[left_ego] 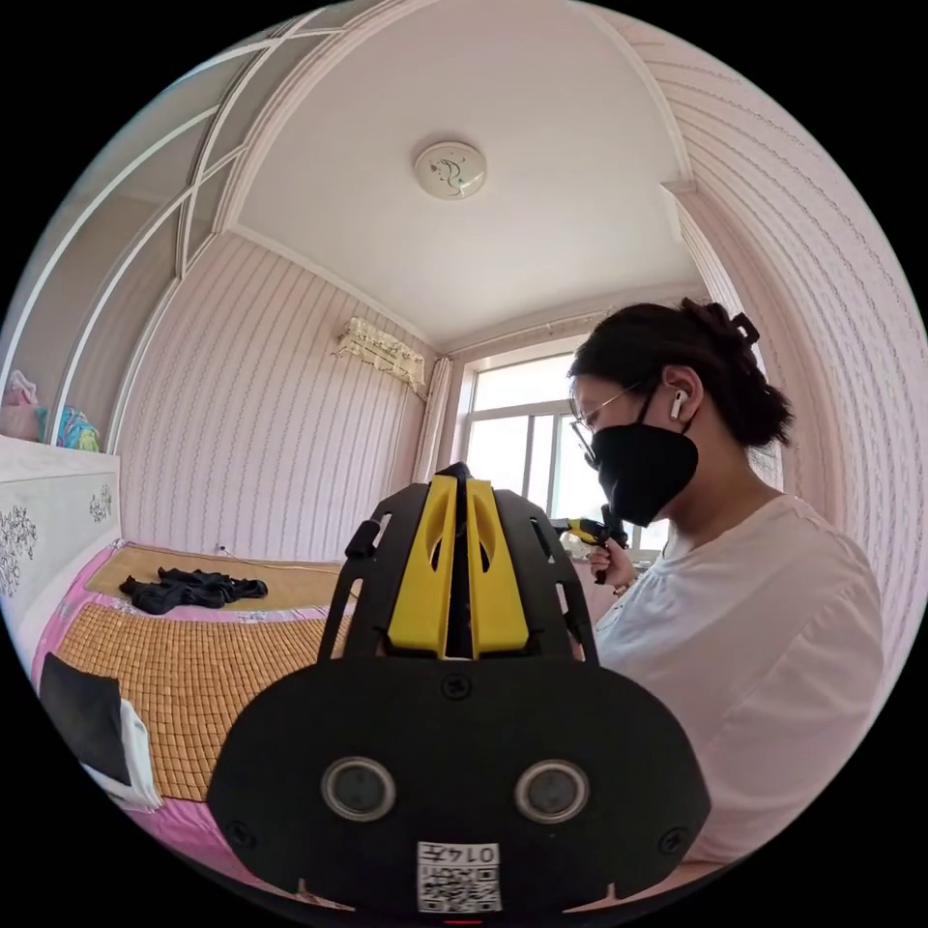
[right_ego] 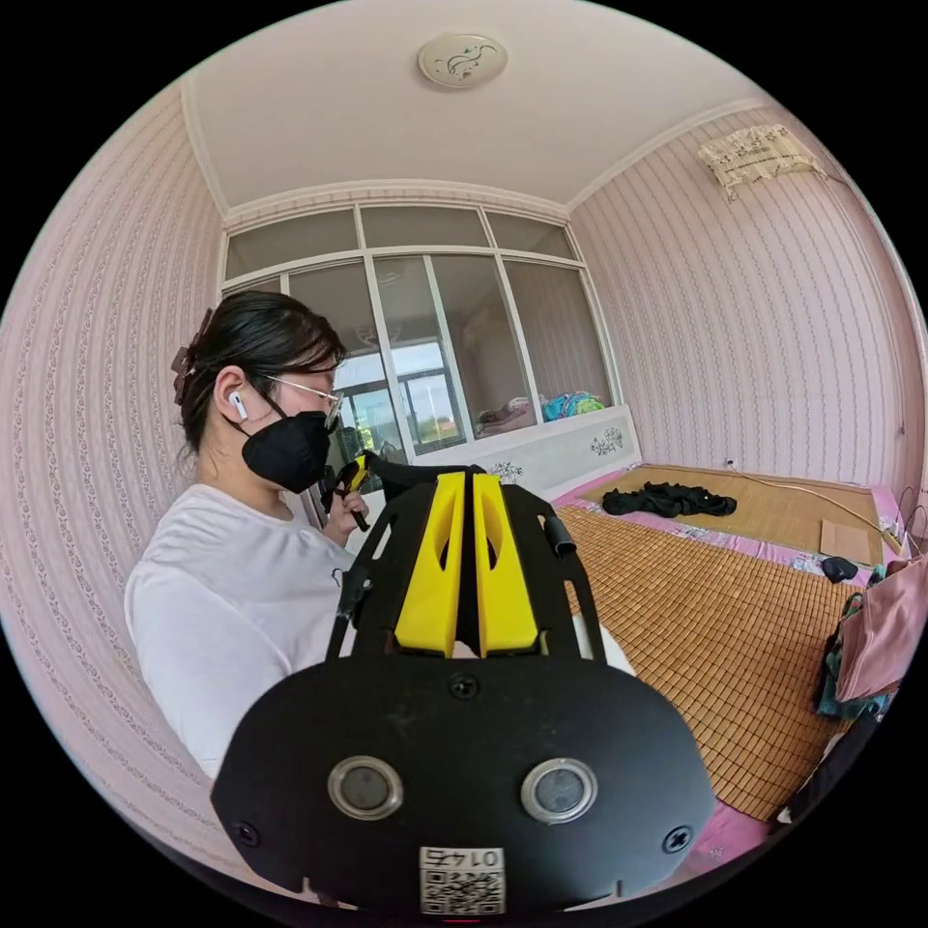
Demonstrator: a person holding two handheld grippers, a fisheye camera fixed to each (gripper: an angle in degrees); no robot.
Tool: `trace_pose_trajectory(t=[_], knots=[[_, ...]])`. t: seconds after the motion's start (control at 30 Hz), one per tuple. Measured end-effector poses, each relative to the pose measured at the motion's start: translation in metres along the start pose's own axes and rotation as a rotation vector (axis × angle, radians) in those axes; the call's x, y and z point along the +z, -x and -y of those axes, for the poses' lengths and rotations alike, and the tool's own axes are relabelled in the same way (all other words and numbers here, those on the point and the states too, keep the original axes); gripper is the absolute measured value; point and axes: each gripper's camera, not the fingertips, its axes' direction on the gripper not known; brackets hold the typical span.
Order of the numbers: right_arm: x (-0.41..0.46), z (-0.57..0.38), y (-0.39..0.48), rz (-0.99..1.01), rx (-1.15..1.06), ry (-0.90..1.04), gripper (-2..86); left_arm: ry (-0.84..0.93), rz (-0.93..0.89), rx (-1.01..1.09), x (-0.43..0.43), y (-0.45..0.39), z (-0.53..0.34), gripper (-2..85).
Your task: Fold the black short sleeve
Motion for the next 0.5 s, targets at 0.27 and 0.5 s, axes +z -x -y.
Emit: trace_pose_trajectory(t=[0.27, 0.5], knots=[[0.004, 0.026, -0.003, -0.113, 0.111, 0.063, 0.6, 0.172, 0.223, 0.089, 0.015, -0.023, 0.016, -1.0], [0.067, 0.002, -0.187, 0.039, 0.358, 0.037, 0.6, -0.011, 0.065, -0.182, 0.090, 0.112, -0.046, -1.0]])
